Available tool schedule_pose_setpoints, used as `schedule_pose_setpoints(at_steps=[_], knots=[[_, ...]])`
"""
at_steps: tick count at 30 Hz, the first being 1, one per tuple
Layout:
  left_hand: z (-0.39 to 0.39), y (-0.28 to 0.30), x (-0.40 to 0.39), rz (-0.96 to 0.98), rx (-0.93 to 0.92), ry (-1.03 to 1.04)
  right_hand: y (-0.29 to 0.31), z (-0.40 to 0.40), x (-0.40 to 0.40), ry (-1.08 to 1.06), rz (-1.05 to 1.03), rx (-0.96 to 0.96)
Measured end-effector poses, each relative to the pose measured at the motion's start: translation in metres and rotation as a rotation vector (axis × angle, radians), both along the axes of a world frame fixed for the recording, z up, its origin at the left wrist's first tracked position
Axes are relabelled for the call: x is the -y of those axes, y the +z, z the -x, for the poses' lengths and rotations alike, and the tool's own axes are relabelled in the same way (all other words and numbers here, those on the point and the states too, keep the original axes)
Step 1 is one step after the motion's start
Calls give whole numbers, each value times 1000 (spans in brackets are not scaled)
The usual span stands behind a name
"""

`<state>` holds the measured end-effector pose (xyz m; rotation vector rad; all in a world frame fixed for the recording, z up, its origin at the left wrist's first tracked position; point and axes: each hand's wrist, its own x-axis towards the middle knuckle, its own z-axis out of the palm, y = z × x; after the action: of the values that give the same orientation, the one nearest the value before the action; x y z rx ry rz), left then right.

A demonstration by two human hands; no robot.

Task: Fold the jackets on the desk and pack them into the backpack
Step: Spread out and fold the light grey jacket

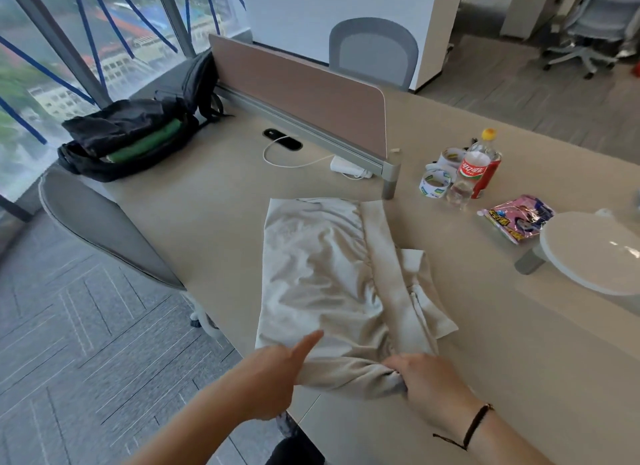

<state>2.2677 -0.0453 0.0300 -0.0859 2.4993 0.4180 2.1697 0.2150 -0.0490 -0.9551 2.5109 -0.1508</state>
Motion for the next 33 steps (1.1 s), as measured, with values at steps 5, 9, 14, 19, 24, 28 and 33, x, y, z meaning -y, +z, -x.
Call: schedule_pose_setpoints(at_steps=[5, 9, 14, 19, 24, 28, 33], knots=[[-1, 60, 11, -42, 13, -82, 84, -4, 1, 133, -41, 43], [28, 103, 43, -102, -8, -44, 156, 29, 19, 170, -59, 38], [125, 111, 103, -199, -110, 71, 180, 127, 79, 106, -47, 109], [209, 47, 137, -65, -367, 321, 112, 225, 144, -119, 11, -51], [224, -37, 128, -74, -281, 431, 14, 238, 172, -227, -71, -32], [222, -85, 140, -215, -280, 752, -22, 244, 183, -249, -55, -61], [224, -105, 139, -169, -327, 845, -37, 242, 182, -435, 159, -372]])
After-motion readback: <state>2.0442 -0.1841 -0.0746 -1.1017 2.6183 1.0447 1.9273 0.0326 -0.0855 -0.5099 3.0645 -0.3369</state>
